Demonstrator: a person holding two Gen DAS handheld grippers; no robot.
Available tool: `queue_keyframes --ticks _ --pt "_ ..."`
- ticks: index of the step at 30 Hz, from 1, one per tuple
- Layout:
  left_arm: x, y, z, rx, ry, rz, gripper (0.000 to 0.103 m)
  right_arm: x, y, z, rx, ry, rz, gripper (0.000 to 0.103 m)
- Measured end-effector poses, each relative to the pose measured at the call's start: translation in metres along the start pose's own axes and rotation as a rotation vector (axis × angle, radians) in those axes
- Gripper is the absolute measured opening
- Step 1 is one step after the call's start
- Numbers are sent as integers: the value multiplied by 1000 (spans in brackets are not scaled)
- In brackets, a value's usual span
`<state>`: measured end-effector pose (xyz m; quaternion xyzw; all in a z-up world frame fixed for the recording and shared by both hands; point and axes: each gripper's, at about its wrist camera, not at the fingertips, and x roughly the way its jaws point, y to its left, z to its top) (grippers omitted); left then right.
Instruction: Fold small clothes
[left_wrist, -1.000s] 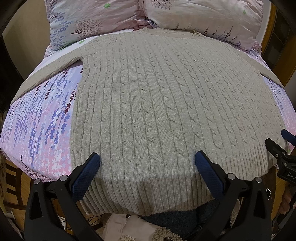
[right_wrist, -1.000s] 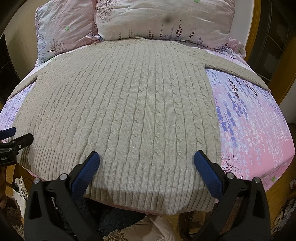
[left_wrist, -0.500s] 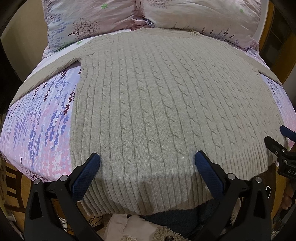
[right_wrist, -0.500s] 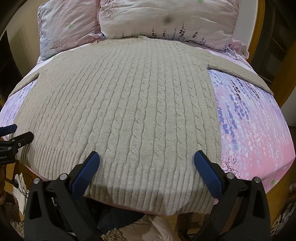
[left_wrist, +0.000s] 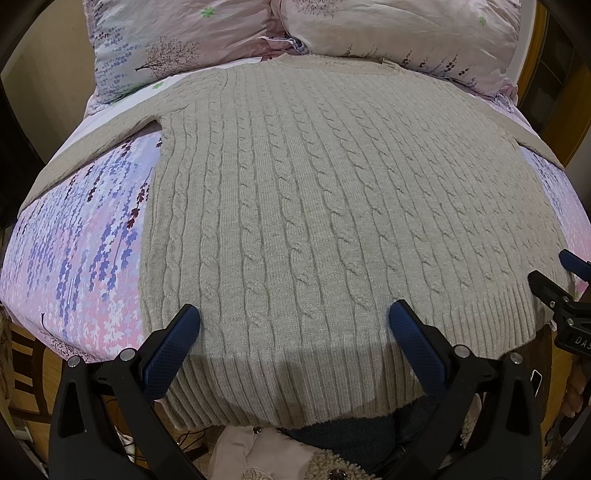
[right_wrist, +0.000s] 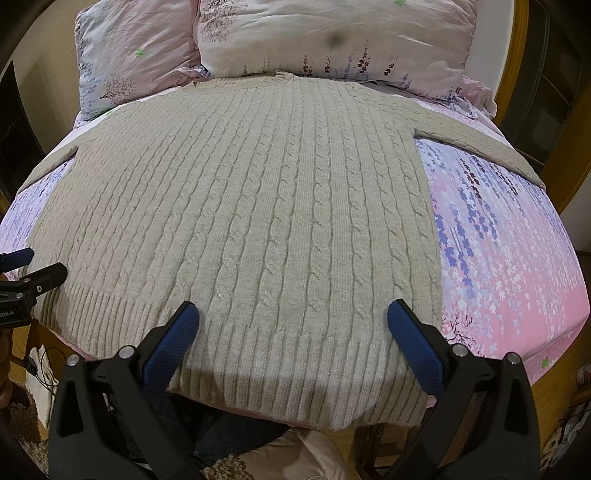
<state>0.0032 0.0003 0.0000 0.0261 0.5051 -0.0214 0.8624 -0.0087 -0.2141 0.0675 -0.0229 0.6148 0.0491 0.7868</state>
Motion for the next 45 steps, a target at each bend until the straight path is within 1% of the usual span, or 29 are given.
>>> queue_keyframes --ticks 7,11,14,17,18,19,20,22,23,25,29,30,31,35,39,40,43,45 --pt "2 1 4 14 18 -10 102 3 0 5 -18 36 7 101" --pt "3 4 8 27 34 -31 102 6 -1 14 -55 58 39 101" --pt "3 8 15 33 30 -49 102 5 -22 28 14 30 63 101" --pt "2 17 28 28 -8 -45 102 6 -64 54 168 -16 70 101" --pt "2 19 33 25 -21 -43 102 7 -84 64 237 -38 69 99" --pt "3 24 41 17 -39 -40 102 9 -97 70 281 -49 66 94" --pt "3 28 47 9 -50 -43 102 13 -121 81 364 -61 58 91" --pt "4 36 61 -10 -76 -70 102 20 -150 94 456 -73 66 80" --pt "4 39 69 -18 -93 -86 102 26 -171 102 523 -75 68 78" --pt "5 42 82 -14 -130 -105 102 40 -207 112 646 -69 79 70" --pt "8 41 107 20 -181 -99 102 71 -271 119 893 -44 92 60" --pt "9 42 112 23 -190 -103 102 76 -280 119 929 -43 94 57" --pt "11 43 120 24 -200 -110 102 79 -292 120 969 -70 93 55" --pt "24 47 144 11 -193 -151 102 85 -314 128 1020 -102 69 52" --pt "36 53 161 -32 -182 -206 102 90 -337 129 1077 -129 39 35" --pt "39 56 165 -46 -186 -229 102 91 -344 128 1097 -137 37 31" --pt "43 62 173 -73 -208 -255 102 95 -356 124 1144 -160 32 21" --pt "46 64 178 -79 -209 -259 102 96 -356 124 1132 -167 2 17"
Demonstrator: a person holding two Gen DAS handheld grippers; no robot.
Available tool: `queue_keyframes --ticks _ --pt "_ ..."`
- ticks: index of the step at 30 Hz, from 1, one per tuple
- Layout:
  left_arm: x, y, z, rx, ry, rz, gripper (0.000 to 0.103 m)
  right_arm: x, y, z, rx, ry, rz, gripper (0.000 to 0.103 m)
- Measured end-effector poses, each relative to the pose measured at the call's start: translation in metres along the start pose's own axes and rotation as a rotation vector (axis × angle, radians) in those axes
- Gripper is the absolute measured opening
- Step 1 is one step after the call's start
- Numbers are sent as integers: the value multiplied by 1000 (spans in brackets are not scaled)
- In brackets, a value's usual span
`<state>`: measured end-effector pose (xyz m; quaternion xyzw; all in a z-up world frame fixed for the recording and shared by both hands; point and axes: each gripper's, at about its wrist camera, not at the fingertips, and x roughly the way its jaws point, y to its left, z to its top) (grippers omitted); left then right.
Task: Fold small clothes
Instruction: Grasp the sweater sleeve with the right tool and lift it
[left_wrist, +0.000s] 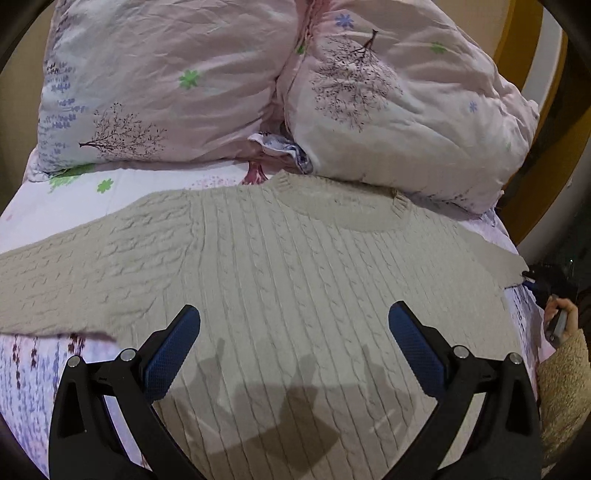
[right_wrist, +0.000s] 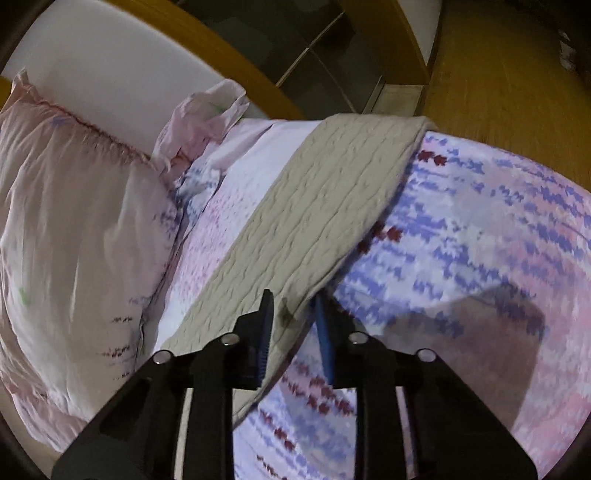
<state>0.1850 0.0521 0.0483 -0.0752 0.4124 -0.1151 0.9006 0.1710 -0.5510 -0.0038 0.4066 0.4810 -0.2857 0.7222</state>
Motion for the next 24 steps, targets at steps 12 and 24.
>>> queue_keyframes --ticks 12,24 --pt "8 17 10 -121 -9 -106 102 -30 72 -11 -309 -162 0 7" --pt "14 10 12 -189 1 -209 93 -30 197 -194 -825 146 306 6"
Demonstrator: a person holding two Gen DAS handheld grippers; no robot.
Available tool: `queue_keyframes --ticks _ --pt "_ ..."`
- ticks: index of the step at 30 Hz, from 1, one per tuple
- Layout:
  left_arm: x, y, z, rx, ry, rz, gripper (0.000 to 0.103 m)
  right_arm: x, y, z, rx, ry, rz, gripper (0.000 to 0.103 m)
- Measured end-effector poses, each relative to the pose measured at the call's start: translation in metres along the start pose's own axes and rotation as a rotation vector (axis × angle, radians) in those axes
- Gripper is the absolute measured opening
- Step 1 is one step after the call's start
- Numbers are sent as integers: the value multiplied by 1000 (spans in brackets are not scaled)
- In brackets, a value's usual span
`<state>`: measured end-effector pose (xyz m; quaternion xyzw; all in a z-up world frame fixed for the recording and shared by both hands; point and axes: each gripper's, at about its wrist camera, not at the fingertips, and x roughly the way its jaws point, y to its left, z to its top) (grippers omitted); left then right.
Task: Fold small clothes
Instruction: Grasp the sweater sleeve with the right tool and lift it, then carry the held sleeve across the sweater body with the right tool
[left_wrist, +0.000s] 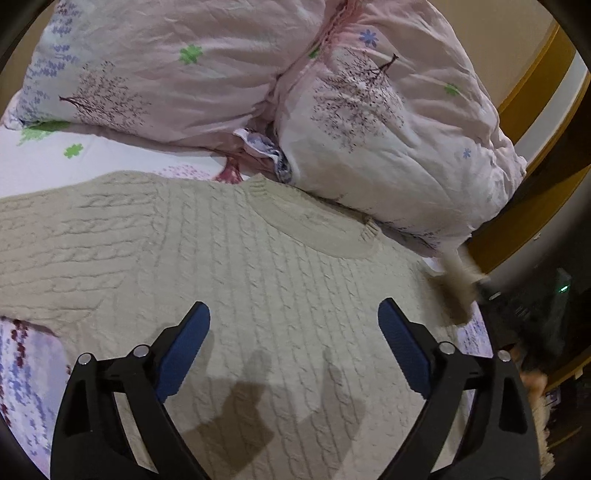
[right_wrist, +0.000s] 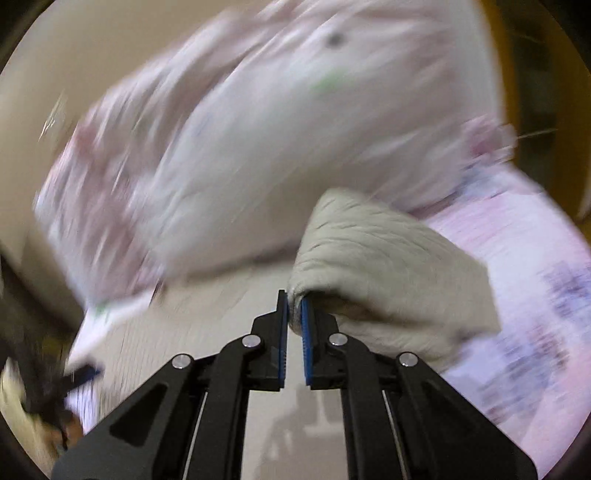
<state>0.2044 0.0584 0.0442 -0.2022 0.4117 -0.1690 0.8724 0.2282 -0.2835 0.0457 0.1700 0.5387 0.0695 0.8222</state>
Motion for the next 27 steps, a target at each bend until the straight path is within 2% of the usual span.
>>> queue_keyframes --ticks 1,3,4,6,7,9,13,14,15,16,19,22,23,25,26,27 --pt "1 -1 0 -4 4 -6 92 19 11 -12 -19 67 3 7" --pt "4 -3 -1 -10 21 -24 92 34 21 -29 -35 126 -9 9" --pt "5 -4 -2 -14 29 -34 92 39 20 -32 -11 150 1 13" --pt "5 -5 -2 -20 39 -50 92 41 8 -28 85 166 41 20" --pt "6 -4 -2 -25 44 -60 92 41 2 -25 120 161 58 30" --pt "6 -3 -2 -38 48 -73 92 31 -14 -18 216 124 68 40" --pt "8 6 -1 -83 61 -105 88 21 -48 -2 375 68 1 39" --pt "8 9 -1 -97 64 -111 88 21 -56 2 401 51 -53 34" --pt "9 12 -1 -111 67 -116 88 21 -58 4 402 43 -82 22" --pt "9 14 -1 -121 70 -120 87 21 -58 9 388 28 -125 14" --pt "9 23 -3 -152 80 -138 83 19 -34 22 300 -28 -181 8" --pt "6 32 -4 -183 71 -148 83 14 30 24 91 -91 -142 8" --pt "6 34 -4 -195 70 -151 83 14 60 22 -9 -93 -99 8" --pt "8 38 -4 -217 76 -158 83 24 101 11 -147 -38 -26 11" --pt "9 38 -5 -228 82 -161 83 38 125 0 -229 30 14 14" --pt "11 39 -6 -236 88 -165 82 50 140 -10 -281 84 33 22"
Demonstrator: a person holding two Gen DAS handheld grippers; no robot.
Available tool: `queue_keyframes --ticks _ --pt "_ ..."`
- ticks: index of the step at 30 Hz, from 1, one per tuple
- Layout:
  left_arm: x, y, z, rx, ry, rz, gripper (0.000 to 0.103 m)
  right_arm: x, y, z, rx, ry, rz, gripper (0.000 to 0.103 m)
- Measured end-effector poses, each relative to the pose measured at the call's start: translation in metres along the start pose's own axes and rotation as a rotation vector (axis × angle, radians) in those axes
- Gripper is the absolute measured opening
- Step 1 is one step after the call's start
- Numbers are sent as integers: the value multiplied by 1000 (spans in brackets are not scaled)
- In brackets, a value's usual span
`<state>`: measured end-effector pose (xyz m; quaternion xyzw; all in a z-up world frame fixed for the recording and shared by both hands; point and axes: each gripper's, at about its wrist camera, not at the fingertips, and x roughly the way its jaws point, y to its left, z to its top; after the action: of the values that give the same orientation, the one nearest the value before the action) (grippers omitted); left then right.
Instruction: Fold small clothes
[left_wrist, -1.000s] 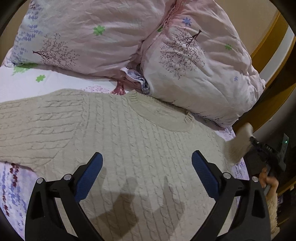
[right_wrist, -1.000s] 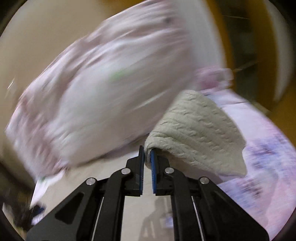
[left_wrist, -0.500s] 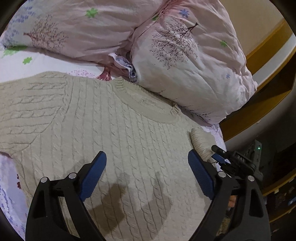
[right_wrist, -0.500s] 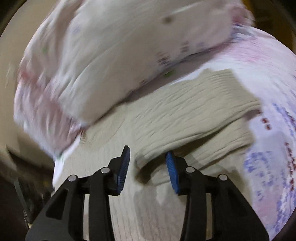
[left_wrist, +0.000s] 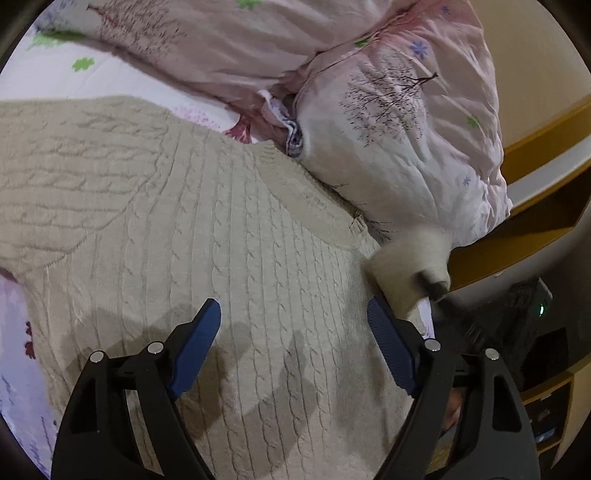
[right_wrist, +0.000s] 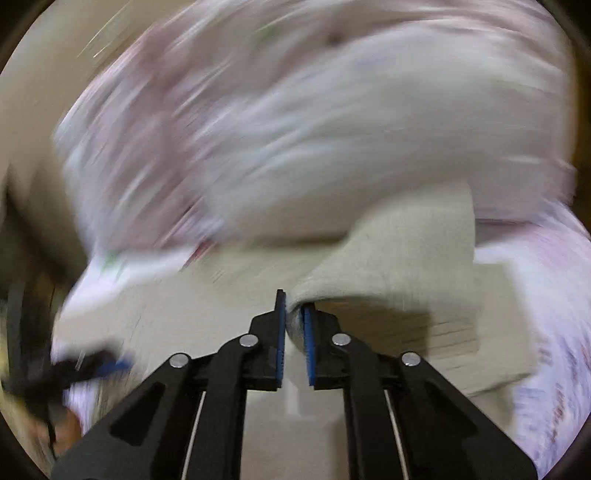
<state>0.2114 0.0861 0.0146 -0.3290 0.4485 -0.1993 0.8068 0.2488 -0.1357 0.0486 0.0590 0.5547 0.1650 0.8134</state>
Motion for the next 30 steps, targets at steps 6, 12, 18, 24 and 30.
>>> queue_keyframes --ticks 6,12,18,24,30 --pt "11 -2 -5 -17 28 -7 76 20 14 -27 6 132 80 34" --pt "30 -8 -5 -34 66 27 64 -25 -85 -38 419 85 103 37" --pt "50 -14 -1 -57 97 65 51 -45 -178 -60 785 15 44 37" --pt "66 -14 4 -69 117 88 12 -39 -210 -68 873 -15 -24 32" --pt "58 -30 13 31 74 90 7 -44 -198 -57 798 -79 -44 8"
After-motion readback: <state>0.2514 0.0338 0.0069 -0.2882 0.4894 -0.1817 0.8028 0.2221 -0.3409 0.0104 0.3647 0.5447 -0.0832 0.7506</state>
